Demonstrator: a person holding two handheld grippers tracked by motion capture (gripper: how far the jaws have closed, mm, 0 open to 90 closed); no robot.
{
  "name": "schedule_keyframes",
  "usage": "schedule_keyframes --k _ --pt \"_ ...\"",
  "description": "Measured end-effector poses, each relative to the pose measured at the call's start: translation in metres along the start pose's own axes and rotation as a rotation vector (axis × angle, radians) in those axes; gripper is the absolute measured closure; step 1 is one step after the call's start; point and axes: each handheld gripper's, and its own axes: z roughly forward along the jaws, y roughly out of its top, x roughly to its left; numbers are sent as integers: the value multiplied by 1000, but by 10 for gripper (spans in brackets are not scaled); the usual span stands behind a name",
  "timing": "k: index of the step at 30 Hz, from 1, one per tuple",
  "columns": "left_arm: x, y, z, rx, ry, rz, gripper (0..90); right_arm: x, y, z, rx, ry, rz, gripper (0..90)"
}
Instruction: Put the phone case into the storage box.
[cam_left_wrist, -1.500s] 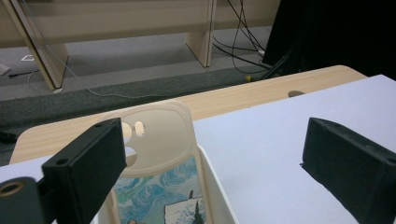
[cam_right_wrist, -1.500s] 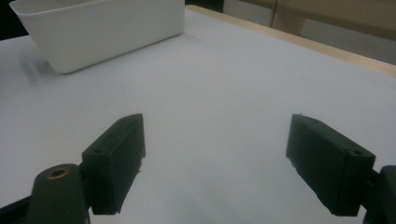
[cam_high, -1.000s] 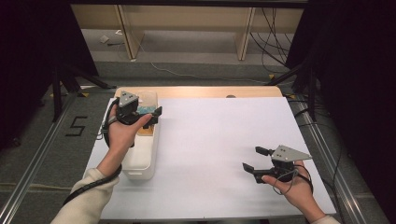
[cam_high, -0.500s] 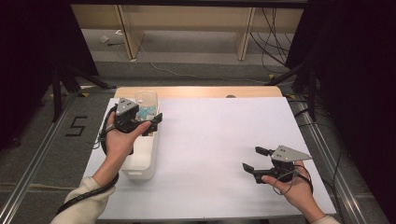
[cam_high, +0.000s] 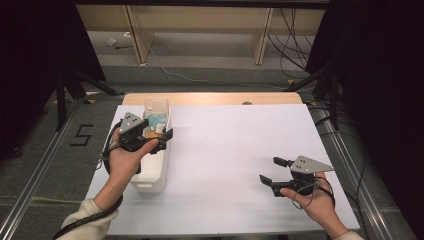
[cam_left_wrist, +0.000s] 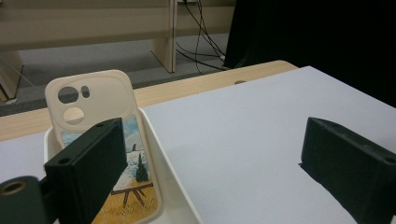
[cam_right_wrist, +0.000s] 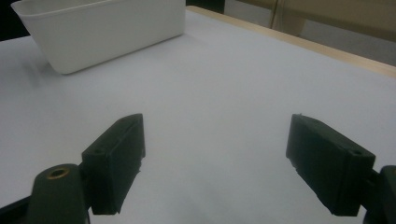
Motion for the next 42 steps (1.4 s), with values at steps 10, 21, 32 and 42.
schedule_keyframes --k 10,21,32,42 --pt "-5 -7 -11 -13 -23 13 64 0 0 0 1 2 1 206" --pt "-10 -13 -19 -15 -40 17 64 0 0 0 -1 2 2 206" --pt "-11 -20 -30 -19 -52 23 67 0 0 0 -4 -2 1 206" --pt "-16 -29 -38 -32 -78 31 69 0 0 0 -3 -2 2 206"
